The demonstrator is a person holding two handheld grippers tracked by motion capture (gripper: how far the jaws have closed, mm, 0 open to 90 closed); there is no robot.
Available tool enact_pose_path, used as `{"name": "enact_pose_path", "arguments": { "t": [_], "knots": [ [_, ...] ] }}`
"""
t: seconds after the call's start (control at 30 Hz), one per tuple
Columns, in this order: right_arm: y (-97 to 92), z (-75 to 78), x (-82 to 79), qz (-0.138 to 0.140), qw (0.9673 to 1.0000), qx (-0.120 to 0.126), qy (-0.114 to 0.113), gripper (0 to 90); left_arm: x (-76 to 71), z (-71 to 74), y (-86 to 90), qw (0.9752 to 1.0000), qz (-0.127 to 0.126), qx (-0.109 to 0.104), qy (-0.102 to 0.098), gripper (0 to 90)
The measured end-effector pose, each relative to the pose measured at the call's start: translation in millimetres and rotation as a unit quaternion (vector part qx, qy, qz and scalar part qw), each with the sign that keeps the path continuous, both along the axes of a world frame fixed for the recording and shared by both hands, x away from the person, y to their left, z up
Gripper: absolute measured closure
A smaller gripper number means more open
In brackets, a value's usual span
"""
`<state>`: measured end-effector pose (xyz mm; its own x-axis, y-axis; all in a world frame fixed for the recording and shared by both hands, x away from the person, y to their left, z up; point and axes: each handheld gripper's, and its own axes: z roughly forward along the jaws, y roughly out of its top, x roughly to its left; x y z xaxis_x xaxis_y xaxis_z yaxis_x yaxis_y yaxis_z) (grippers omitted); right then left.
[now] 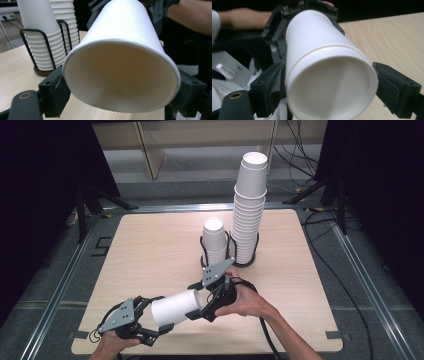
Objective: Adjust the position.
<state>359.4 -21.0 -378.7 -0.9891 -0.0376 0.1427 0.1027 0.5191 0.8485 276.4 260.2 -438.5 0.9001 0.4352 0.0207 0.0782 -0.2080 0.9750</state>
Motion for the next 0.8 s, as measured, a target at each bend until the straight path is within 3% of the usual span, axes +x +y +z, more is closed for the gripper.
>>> {"name": "enact_pose_path", "arguments": {
  "t": [0.07, 0.1, 0.2, 0.33, 0.47, 0.57, 0.63, 0.8],
  "knots": [
    [-0.4, 5.2, -3.7, -0.001, 0.9996, -0.016, -0.024, 15.6, 0.0, -1.1, -2.4, 0.9999, -0.001, 0.01, 0.002, 16.2],
    [0.0, 8.2, -7.0, -0.006, 0.9985, -0.039, -0.037, 15.6, 0.1, -1.5, -2.9, 0.9999, -0.003, 0.017, 0.002, 16.2],
    [2.6, 13.2, -13.2, -0.008, 0.9951, -0.073, -0.066, 15.9, -0.6, -2.9, -5.4, 0.9993, -0.002, 0.037, 0.001, 16.2],
    [9.9, 15.1, -21.3, -0.008, 0.9831, -0.137, -0.121, 15.9, -0.8, -3.8, -7.0, 0.9989, 0.0, 0.047, 0.006, 16.2],
    [19.1, 15.0, -27.5, -0.001, 0.9773, -0.162, -0.137, 16.7, 0.1, -4.9, -7.3, 0.9982, 0.002, 0.058, 0.009, 16.2],
    [27.9, 12.5, -29.3, 0.006, 0.969, -0.186, -0.163, 16.8, -0.4, -4.4, -8.1, 0.9972, -0.002, 0.074, 0.01, 16.2],
    [32.8, 12.2, -29.3, 0.014, 0.9612, -0.201, -0.188, 17.1, -1.8, -4.1, -9.6, 0.9969, -0.002, 0.077, 0.015, 16.2],
    [41.4, 10.6, -33.3, 0.026, 0.9555, -0.218, -0.197, 17.6, -2.6, -4.1, -11.7, 0.9951, -0.009, 0.096, 0.022, 16.2]
  ]
}}
